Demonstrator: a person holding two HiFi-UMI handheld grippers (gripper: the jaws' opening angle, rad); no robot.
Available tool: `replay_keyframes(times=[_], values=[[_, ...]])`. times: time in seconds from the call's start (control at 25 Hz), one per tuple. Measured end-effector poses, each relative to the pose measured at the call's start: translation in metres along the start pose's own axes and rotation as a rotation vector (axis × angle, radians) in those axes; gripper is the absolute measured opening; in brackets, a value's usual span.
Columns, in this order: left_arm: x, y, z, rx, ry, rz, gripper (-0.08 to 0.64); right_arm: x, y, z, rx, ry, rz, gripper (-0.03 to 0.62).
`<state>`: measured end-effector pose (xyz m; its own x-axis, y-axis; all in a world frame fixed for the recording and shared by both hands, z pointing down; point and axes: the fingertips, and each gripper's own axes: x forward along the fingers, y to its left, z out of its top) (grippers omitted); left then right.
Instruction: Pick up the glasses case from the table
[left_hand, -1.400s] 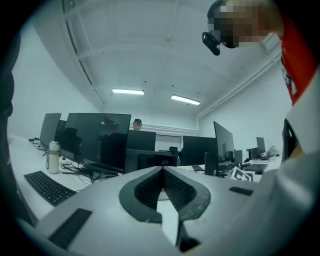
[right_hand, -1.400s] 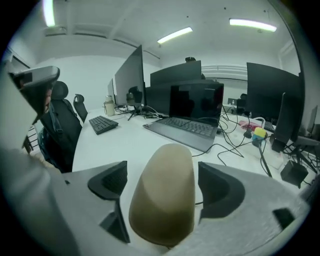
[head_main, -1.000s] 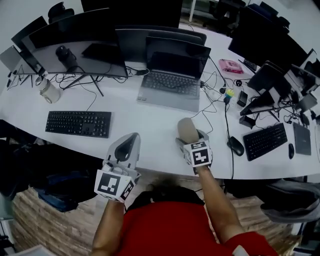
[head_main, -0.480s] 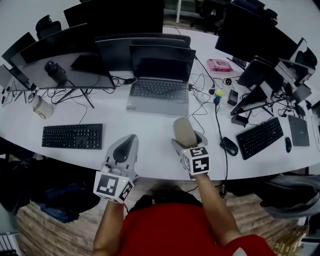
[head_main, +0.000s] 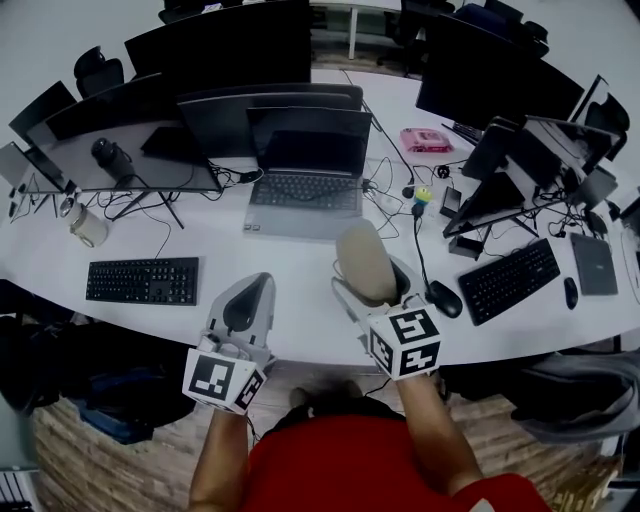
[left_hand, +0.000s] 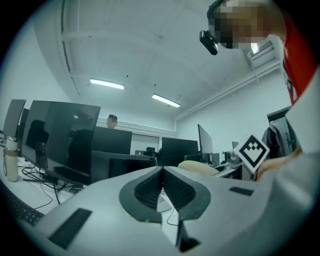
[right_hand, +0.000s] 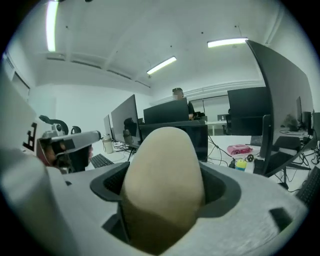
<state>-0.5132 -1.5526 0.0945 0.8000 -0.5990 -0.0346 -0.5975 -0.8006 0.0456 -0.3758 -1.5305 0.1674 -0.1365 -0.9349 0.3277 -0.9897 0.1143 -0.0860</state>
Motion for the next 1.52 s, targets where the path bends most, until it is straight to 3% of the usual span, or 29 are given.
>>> replay_keyframes(times=[0.36, 1.52], values=[[-0.006, -0.011, 0.016, 0.01, -0.004, -0.003, 0.009, -0.027, 0.023, 0.035, -0.013, -0.106, 0.058, 0.402], [0.0, -0.011, 0.012, -0.006, -0.01, -0.006, 0.009, -0.022, 0.025, 0.029, -0.031, -0.084, 0.056, 0.397]])
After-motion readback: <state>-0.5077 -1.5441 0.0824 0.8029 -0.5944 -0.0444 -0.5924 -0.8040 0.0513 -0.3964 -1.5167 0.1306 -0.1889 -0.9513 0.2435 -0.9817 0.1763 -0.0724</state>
